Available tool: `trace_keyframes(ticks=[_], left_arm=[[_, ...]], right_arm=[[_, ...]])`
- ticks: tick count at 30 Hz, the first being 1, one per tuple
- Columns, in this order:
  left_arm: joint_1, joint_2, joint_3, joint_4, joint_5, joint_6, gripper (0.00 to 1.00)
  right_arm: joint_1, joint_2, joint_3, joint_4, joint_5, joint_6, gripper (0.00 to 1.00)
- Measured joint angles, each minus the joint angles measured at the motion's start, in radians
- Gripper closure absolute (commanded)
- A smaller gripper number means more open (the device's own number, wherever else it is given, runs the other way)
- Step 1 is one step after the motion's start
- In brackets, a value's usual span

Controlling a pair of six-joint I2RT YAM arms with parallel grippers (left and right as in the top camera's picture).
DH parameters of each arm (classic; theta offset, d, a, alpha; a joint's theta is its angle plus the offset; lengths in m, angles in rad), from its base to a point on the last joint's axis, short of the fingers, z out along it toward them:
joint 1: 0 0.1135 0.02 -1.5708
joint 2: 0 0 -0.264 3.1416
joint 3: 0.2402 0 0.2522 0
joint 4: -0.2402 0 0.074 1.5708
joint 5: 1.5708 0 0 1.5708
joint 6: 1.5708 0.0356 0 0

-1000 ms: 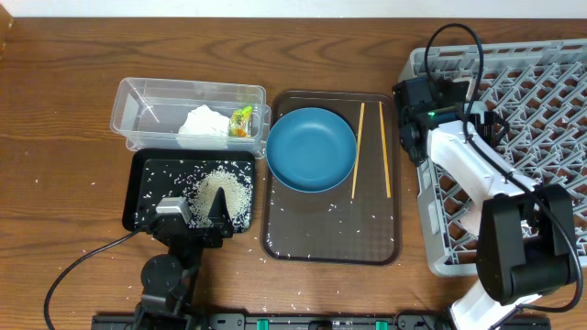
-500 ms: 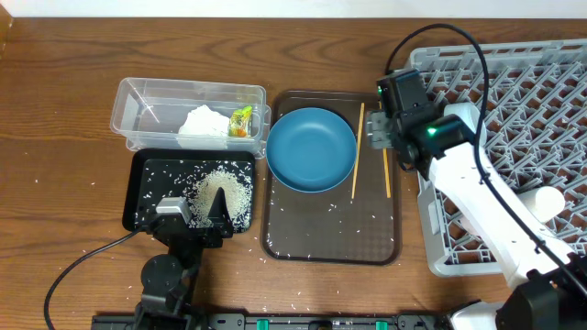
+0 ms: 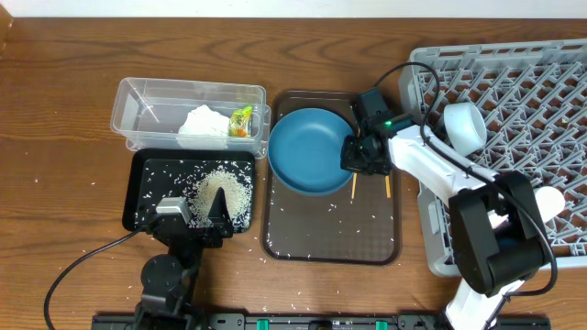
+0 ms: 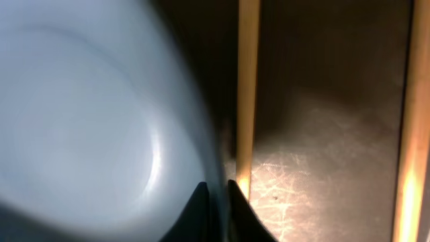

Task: Sort waste into correct bins and load items into the dishwasher rack
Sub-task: 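Lower the light-blue bowl into the dish rack and release it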

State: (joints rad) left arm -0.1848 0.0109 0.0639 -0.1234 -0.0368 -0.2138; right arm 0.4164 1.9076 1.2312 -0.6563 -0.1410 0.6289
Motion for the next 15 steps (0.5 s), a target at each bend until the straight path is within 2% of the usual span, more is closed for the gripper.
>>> trace_keyframes(ticks=[5,8,11,15], left_arm=[[0.000,0.000,0.000,0.000,0.000,0.000,0.09],[0.000,0.000,0.000,0.000,0.000,0.000,0.08],[0.000,0.000,0.000,0.000,0.000,0.000,0.09],[0.000,0.000,0.000,0.000,0.000,0.000,0.08]], right_arm=[[-0.013,-0.040,-0.002,-0.032,0.040,0.002,0.99],[-0.031,-0.130,-0.010,-0.068,0.133,-0.026,0.99],[-0.039,-0.290,-0.014,-0.088,0.332,-0.066,0.99],[-0.037,-0.518,-0.011,-0.058,0.710,-0.105,0.99]])
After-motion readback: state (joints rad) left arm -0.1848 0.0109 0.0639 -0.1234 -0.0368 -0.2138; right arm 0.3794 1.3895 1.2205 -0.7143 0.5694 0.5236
